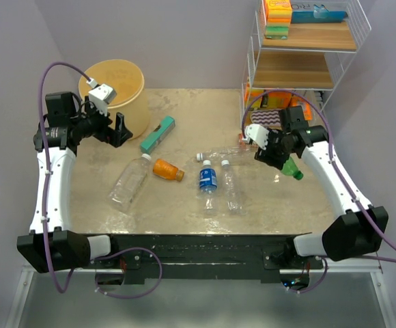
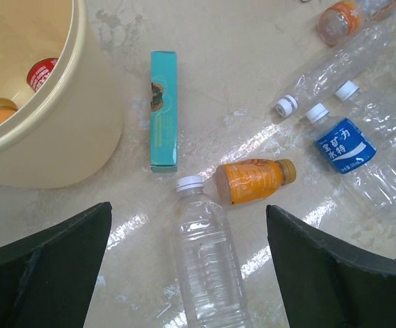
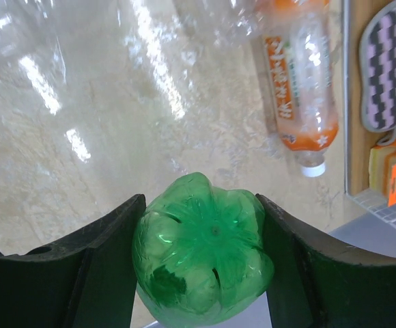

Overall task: Put the plastic bottles in the bin
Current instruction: Pick up the plastic bottle at the center of the board.

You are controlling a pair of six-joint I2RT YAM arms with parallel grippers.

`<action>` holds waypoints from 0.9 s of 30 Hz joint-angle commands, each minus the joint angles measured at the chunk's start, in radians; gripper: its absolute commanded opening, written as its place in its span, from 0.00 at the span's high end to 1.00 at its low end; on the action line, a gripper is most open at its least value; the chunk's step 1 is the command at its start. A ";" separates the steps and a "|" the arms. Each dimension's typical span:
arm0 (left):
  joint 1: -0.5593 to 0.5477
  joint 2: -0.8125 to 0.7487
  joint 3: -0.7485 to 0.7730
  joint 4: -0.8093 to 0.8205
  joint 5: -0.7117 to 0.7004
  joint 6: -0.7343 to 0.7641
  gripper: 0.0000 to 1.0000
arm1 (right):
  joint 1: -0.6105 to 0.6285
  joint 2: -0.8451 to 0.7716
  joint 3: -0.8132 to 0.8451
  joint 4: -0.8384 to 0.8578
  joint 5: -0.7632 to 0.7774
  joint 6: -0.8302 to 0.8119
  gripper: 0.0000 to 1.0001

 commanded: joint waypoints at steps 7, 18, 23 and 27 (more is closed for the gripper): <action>0.006 -0.023 0.019 0.019 0.176 -0.022 0.01 | 0.004 0.048 0.298 -0.087 -0.251 0.216 0.76; 0.002 -0.021 0.010 0.071 0.311 -0.100 0.01 | 0.002 0.100 0.464 -0.056 -0.490 0.423 0.77; -0.017 -0.025 0.007 0.109 0.348 -0.151 0.01 | 0.004 0.116 0.522 -0.021 -0.578 0.500 0.77; -0.056 -0.029 -0.002 0.163 0.343 -0.215 0.01 | 0.002 0.123 0.553 0.016 -0.650 0.576 0.77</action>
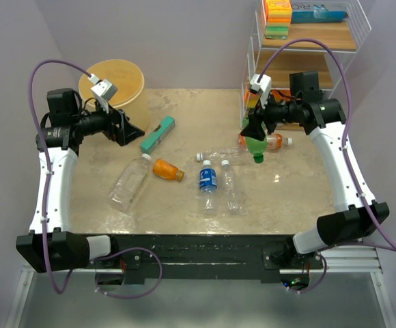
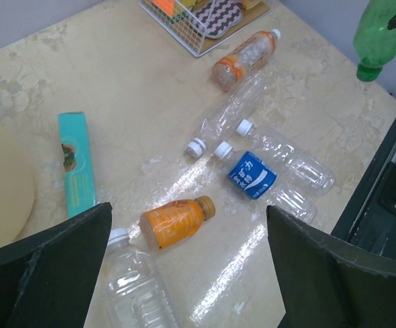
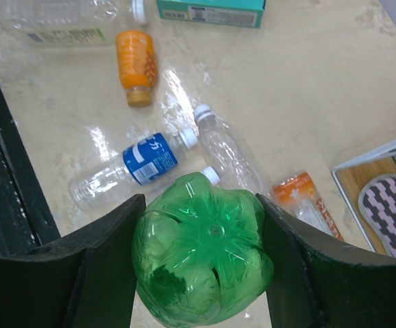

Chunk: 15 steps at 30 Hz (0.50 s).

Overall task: Put the plastic bottles in the bin
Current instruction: Pick up the plastic bottle at the center of the board.

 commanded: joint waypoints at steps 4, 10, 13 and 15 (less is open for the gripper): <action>-0.079 -0.036 -0.012 0.133 0.022 -0.137 0.01 | 0.004 0.000 0.074 0.111 -0.177 0.165 0.77; -0.190 -0.059 -0.062 0.242 -0.027 -0.262 0.01 | 0.004 0.000 0.071 0.210 -0.258 0.272 0.78; -0.208 -0.059 -0.088 0.316 -0.012 -0.336 0.01 | 0.002 0.003 0.059 0.267 -0.310 0.329 0.79; -0.210 -0.059 -0.097 0.354 0.005 -0.370 0.01 | 0.004 0.000 0.042 0.319 -0.343 0.374 0.79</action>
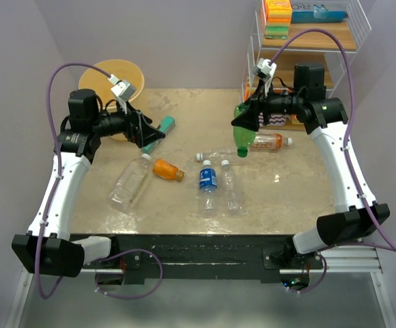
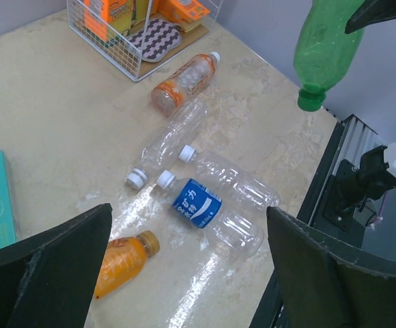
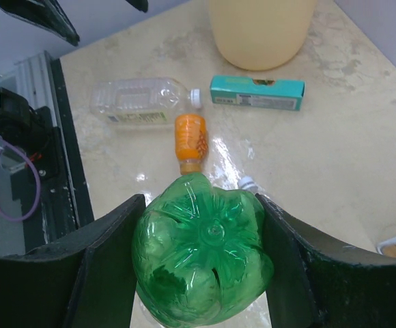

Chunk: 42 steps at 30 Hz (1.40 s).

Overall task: Put the plastic bottles in the bin
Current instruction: Pick up the plastic bottle at the center of the board.

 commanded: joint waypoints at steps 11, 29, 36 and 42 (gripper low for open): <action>-0.073 0.022 -0.010 0.272 0.077 -0.247 0.01 | 0.013 -0.016 -0.102 0.495 -0.205 0.390 0.78; -0.282 0.177 0.102 0.466 0.083 -0.375 0.01 | 0.094 0.050 -0.078 0.616 -0.248 0.490 0.77; -0.323 0.229 0.124 0.535 0.083 -0.410 0.01 | 0.110 0.061 -0.061 0.647 -0.257 0.515 0.77; -0.355 0.239 0.107 0.628 0.079 -0.447 0.01 | 0.113 0.070 -0.061 0.697 -0.270 0.559 0.77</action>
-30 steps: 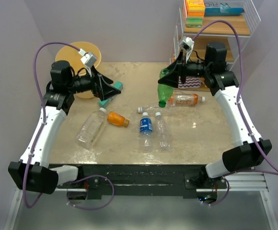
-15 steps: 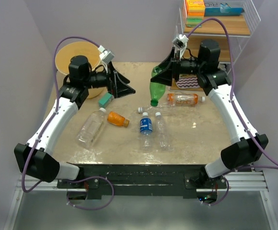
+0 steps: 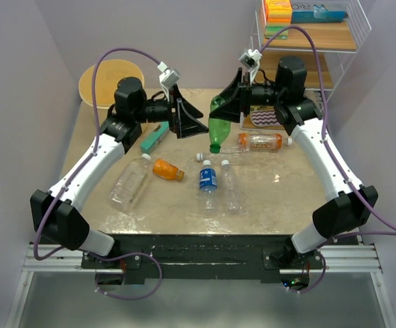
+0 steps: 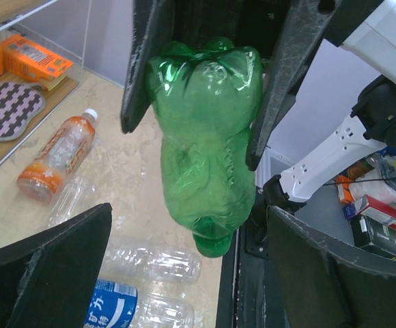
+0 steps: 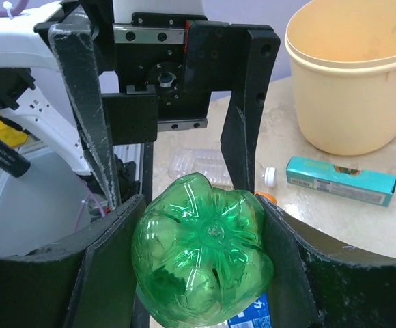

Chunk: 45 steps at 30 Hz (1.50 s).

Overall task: Put the plastic bottles in the bin
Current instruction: Pick up the plastic bottle at the center of the board.

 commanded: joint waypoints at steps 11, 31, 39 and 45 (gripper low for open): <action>-0.068 0.013 -0.026 0.276 0.018 -0.121 0.01 | 0.008 -0.001 0.016 0.247 -0.057 0.176 0.77; -0.105 0.051 -0.037 0.373 0.007 -0.183 0.01 | 0.013 -0.031 -0.049 0.394 -0.058 0.281 0.76; -0.111 0.062 -0.036 0.382 0.001 -0.194 0.12 | 0.014 -0.036 -0.058 0.431 -0.061 0.317 0.76; -0.115 0.070 -0.042 0.385 -0.002 -0.198 0.23 | 0.016 -0.041 -0.072 0.456 -0.063 0.333 0.75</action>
